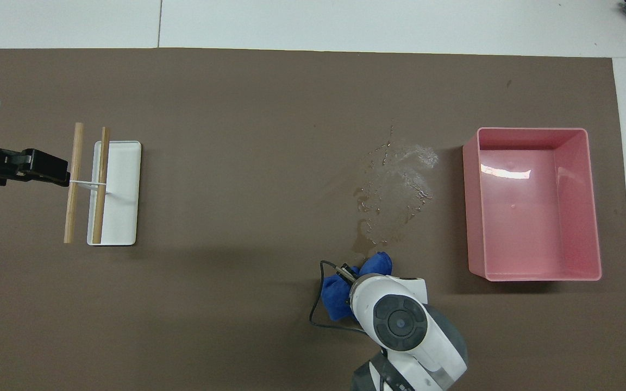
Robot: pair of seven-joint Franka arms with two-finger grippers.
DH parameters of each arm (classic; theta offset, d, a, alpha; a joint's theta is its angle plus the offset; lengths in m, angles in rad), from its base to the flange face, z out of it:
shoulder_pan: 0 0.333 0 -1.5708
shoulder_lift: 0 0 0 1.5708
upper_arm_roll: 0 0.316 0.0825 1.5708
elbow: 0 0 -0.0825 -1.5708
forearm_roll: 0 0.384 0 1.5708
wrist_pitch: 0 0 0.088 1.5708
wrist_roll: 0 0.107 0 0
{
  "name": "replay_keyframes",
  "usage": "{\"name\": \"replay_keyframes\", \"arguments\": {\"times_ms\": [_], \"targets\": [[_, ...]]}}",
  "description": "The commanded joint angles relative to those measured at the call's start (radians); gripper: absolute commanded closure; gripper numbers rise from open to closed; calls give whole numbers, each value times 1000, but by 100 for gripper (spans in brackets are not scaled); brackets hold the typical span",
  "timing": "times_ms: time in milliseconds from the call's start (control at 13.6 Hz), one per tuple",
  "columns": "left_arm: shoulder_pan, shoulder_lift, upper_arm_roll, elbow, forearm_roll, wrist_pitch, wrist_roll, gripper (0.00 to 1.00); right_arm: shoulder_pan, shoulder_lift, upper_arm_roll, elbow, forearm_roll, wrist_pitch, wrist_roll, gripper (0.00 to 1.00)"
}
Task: Wipe water with towel using both arms
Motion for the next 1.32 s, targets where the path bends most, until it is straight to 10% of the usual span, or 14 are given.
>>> {"name": "replay_keyframes", "arguments": {"times_ms": [0, 1030, 1251], "targets": [[5, -23, -2, -23, -13, -9, 5, 0, -66, 60, 2, 12, -34, 99, -53, 100], [14, -18, -21, -17, 10, -12, 14, 0, -277, 298, 0, 350, -32, 165, -296, 100], [14, -23, -21, -25, 10, -9, 8, 0, -287, 313, 0, 530, -32, -2, -320, 100]]}}
